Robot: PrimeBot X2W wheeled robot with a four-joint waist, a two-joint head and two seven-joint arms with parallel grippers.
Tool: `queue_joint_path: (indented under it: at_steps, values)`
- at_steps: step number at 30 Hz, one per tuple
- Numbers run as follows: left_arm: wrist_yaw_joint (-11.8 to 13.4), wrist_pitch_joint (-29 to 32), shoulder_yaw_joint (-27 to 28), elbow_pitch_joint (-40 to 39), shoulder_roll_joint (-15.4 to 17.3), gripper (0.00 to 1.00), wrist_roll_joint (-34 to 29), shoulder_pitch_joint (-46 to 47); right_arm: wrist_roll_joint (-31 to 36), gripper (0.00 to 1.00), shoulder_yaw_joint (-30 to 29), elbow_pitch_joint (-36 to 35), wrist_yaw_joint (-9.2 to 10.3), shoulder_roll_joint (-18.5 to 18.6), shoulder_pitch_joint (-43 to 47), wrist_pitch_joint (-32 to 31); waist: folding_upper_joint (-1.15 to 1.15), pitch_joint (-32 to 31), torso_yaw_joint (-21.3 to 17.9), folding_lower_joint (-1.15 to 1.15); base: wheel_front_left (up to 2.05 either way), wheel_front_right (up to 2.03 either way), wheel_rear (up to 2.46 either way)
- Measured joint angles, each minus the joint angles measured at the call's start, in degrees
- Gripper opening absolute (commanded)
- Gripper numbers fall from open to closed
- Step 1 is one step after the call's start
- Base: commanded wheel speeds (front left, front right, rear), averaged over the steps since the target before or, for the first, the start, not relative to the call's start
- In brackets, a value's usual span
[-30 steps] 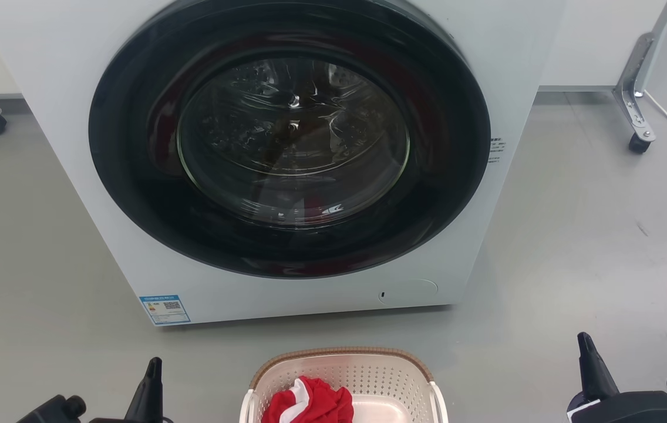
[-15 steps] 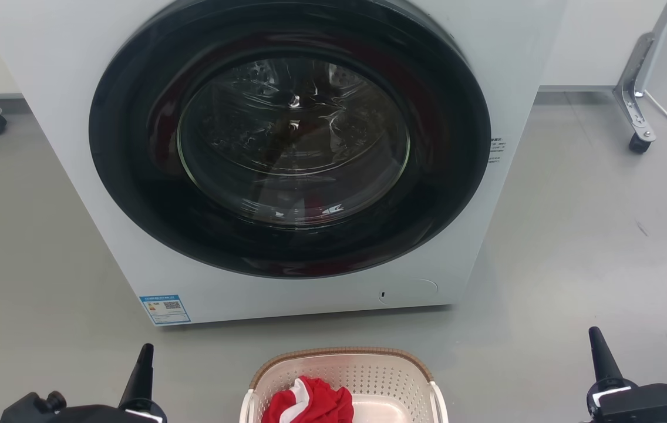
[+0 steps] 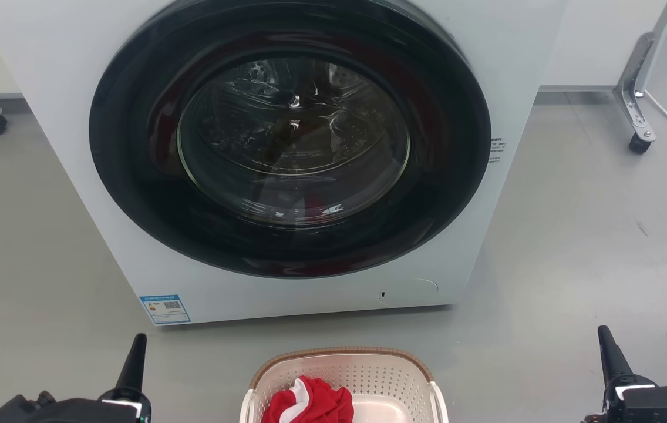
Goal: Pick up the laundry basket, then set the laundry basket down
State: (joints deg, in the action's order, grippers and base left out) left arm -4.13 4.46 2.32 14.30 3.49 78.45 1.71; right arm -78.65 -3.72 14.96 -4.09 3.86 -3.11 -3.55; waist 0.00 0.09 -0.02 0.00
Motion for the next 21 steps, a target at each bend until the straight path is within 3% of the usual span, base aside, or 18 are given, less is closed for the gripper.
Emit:
queue_joint_path:
  at_steps: [21]
  values:
    - [-2.5,2.0,2.9,2.4,-1.0,0.0,13.2,2.8,-12.8,0.0,-3.9,2.1,-2.55,-1.3,-2.1,-2.9,0.0,0.0,0.0,0.0,0.0,0.0,0.0]
